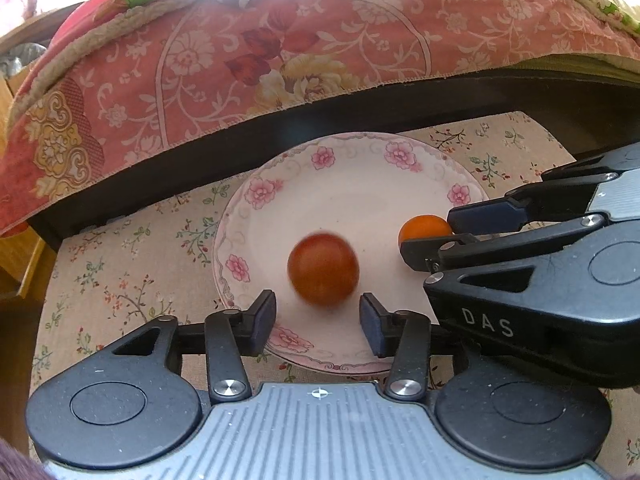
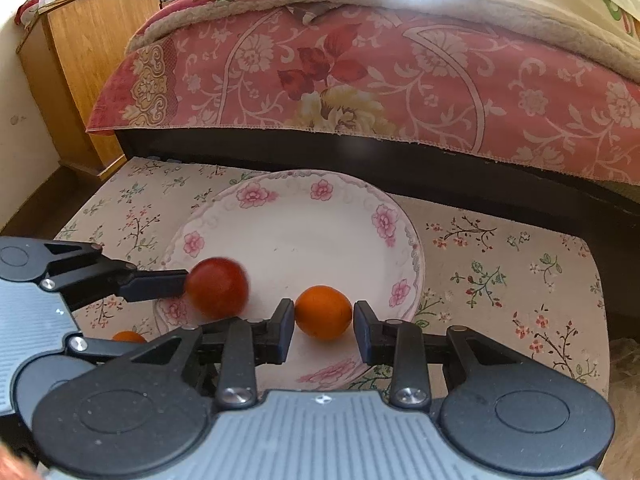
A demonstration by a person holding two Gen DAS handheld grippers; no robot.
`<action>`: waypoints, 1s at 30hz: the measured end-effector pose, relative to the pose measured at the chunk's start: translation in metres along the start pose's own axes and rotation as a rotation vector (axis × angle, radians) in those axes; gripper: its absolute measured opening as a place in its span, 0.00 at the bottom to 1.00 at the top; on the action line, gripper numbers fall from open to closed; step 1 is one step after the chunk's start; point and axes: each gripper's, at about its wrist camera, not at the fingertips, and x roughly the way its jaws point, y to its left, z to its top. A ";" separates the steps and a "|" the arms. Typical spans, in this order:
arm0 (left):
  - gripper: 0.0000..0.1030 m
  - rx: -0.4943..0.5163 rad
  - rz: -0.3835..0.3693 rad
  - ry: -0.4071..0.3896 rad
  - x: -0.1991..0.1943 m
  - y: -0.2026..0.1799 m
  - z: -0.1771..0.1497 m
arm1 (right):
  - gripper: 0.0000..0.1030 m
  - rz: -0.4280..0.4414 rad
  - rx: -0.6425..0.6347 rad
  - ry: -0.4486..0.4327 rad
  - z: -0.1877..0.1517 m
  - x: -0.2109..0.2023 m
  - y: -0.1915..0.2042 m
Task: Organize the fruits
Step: 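Carry both fruits over white plate while left tool opens, dropping tomato, then lower small orange into white plate and open right tool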
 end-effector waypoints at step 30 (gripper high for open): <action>0.73 -0.013 0.038 -0.038 -0.014 0.006 0.000 | 0.54 -0.042 -0.011 -0.051 0.005 -0.013 0.001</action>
